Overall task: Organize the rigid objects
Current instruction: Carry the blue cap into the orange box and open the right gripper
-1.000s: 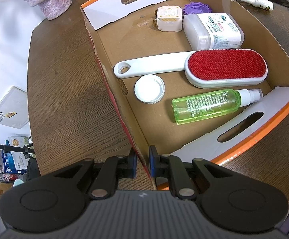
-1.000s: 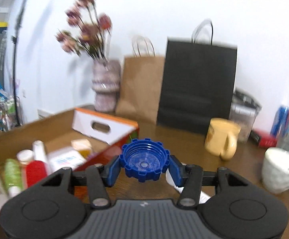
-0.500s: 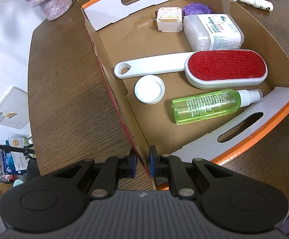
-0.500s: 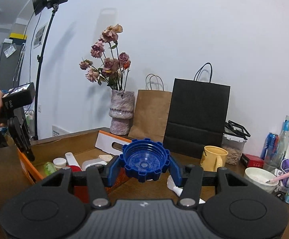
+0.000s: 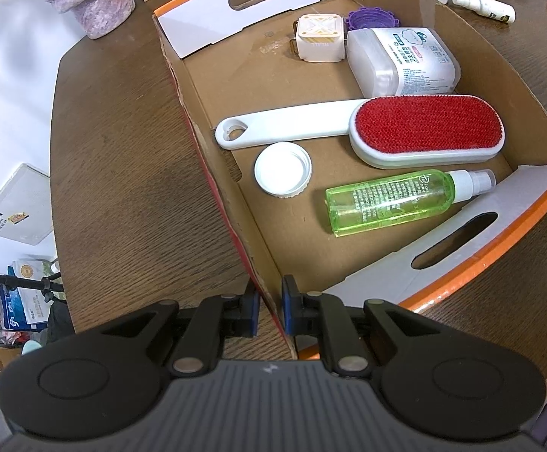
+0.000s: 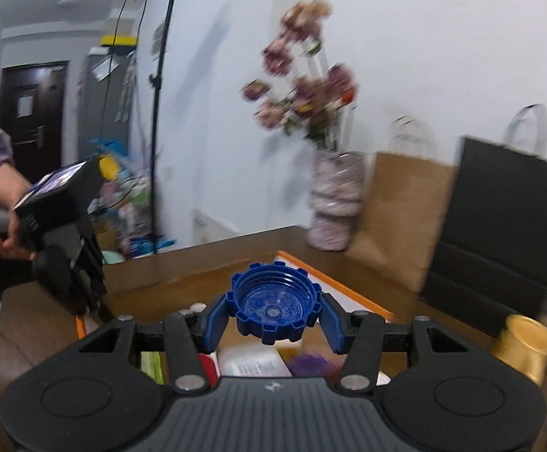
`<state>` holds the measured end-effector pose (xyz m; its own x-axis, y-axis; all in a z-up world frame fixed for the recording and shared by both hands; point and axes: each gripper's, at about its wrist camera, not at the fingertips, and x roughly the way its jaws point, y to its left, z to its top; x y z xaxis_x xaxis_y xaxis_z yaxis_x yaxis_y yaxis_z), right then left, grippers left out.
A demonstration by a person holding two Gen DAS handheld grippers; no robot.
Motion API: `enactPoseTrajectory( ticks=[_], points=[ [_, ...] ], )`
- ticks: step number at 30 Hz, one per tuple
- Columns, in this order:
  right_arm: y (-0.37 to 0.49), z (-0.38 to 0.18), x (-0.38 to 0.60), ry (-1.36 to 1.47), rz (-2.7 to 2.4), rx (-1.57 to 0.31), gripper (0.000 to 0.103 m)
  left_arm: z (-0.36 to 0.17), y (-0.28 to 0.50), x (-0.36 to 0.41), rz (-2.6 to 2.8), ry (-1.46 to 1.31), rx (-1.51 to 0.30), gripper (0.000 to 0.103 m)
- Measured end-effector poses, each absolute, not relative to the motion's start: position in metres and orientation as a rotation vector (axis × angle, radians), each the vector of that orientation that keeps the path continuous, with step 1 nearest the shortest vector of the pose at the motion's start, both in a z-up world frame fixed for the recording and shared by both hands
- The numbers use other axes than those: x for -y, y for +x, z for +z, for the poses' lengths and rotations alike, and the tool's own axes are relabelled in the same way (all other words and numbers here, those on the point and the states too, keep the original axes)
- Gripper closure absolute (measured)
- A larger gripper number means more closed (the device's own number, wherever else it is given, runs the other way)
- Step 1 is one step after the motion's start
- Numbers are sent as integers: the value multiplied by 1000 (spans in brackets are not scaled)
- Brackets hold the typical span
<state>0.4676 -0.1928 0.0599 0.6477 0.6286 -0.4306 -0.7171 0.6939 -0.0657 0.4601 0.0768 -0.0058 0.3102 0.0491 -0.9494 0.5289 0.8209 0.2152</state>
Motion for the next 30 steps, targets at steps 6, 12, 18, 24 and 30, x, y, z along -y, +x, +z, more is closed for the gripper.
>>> enactPoseTrajectory(
  ticks=[6, 12, 18, 24, 30],
  points=[
    [544, 39, 109, -366, 858, -669, 51, -6, 460, -77, -336, 547, -1230, 91],
    [570, -1, 63, -463, 820, -802, 51, -6, 459, -75, -331, 555, -1230, 91],
    [571, -5, 63, -426, 805, -788, 24, -7, 460, -76, -332, 555, -1231, 91],
    [557, 19, 90, -361, 785, -709, 24, -6, 459, -76, -330, 553, -1230, 91],
    [494, 47, 153, -280, 724, -531, 16, -6, 459, -75, -329, 553, -1227, 91]
  ],
)
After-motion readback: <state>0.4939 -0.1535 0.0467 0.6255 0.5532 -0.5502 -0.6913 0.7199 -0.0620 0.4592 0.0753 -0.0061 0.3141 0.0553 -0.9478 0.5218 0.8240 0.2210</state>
